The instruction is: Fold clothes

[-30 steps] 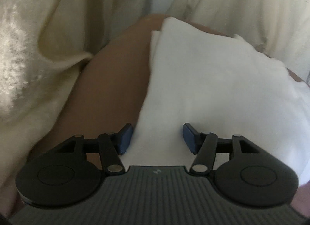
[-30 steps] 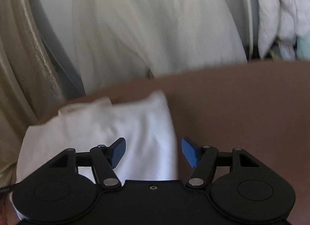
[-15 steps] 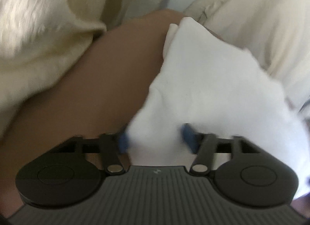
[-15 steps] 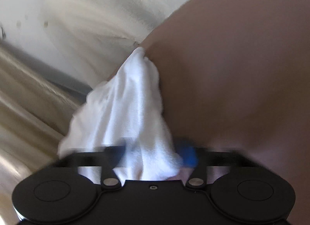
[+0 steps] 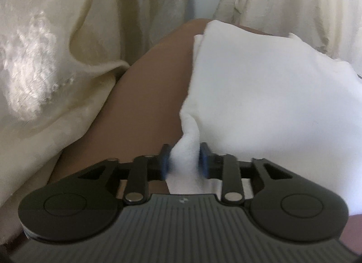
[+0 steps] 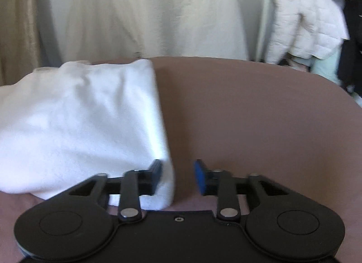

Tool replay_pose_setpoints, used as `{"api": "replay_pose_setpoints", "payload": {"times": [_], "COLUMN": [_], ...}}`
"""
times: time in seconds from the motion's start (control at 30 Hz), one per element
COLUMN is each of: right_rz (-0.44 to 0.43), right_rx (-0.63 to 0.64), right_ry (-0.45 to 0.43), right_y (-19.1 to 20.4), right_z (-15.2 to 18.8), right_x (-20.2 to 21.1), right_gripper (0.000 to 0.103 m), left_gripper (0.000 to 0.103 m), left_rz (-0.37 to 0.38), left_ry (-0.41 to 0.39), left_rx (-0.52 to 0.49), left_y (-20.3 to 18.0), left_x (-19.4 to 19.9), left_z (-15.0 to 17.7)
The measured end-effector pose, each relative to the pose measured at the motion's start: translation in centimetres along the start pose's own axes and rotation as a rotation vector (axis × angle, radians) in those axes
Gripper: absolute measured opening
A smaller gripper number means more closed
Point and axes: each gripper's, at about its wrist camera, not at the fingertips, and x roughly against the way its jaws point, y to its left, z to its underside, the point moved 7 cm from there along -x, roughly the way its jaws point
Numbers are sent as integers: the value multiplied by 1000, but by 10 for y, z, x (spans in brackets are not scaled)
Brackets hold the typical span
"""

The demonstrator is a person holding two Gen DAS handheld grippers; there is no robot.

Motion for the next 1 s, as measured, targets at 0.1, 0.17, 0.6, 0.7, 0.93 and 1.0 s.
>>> {"api": "replay_pose_setpoints", "payload": {"times": [0.1,0.17,0.6,0.7,0.93,1.0], "right_rz": [-45,-54,-166,-148,-169,-184], "right_rx": [-29,-19,45,84,126,123], "right_ry": [-22,-38,-102,-131,-118,-95], "right_y": [7,13,57,65,83,87], "right_z": [-2,-3,-14,-20,-26,-24], "right_x": [40,65,151,174,210,216], "right_gripper": [45,53,60,60,71,76], "left_gripper": [42,49,94,95,103,103], "left_rz": [-10,-37,116,104,149,174], "left_ry": [41,40,-156,-191,-225,-199], "left_rx": [37,10,-317,-284,-300,-316], "left_y": [2,-2,-108,-113,-136,-147], "left_x": [11,25,181,215,271,280], "left_z": [-3,-6,-8,-12,-3,13]}}
